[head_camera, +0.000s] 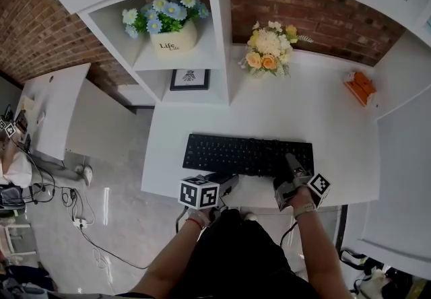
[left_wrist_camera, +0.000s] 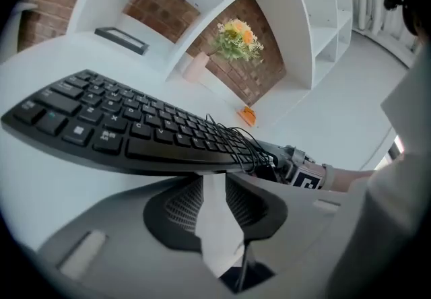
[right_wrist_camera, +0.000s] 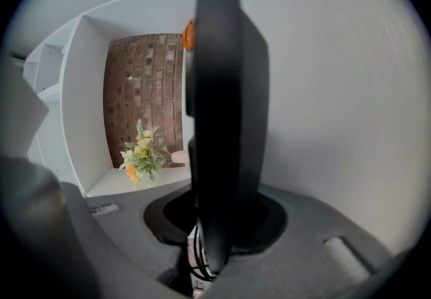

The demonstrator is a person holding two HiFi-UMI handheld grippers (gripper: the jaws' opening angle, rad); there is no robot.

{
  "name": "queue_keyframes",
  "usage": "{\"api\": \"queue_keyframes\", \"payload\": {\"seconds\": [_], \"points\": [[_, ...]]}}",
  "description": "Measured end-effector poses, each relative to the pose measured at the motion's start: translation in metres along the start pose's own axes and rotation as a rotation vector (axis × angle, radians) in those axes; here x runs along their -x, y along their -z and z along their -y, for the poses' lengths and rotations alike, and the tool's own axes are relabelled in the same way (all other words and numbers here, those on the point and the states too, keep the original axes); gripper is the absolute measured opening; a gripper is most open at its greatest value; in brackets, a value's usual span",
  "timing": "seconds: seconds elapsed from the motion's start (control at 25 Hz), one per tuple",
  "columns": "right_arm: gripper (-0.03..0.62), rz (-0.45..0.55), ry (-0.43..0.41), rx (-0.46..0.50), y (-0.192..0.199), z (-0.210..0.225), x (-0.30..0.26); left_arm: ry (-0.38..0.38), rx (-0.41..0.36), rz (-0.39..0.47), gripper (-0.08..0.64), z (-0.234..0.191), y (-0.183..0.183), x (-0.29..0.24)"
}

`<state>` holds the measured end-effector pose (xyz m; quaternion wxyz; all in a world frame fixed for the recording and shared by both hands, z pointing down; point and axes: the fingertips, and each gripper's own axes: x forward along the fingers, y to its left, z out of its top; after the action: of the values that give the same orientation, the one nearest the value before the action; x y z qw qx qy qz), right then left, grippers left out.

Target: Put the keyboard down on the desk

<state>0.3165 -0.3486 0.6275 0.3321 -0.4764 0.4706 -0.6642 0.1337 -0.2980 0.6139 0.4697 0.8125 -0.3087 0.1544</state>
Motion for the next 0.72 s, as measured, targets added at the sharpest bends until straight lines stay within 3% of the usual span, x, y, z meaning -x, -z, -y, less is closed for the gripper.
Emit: {"api": "queue_keyframes", "payload": {"seconds": [0.2,0.44,0.72], "points": [[0.155,-0.057,-0.034,0.005,0.003,-0.005,0.003,0.021,0.036,0.014,0.061,0.004,0.005,-0.003],[0.232,-0.203,-0.043,0.117,0.015,-0.011,0.018,0.017,0.087,0.042,0.032,0.003,0.003,-0.004],[0.239,-0.409,-0.011,0.307,0.038,-0.008,0.037,0.015,0.124,0.09,0.009,0.004,-0.006,-0.007]]}}
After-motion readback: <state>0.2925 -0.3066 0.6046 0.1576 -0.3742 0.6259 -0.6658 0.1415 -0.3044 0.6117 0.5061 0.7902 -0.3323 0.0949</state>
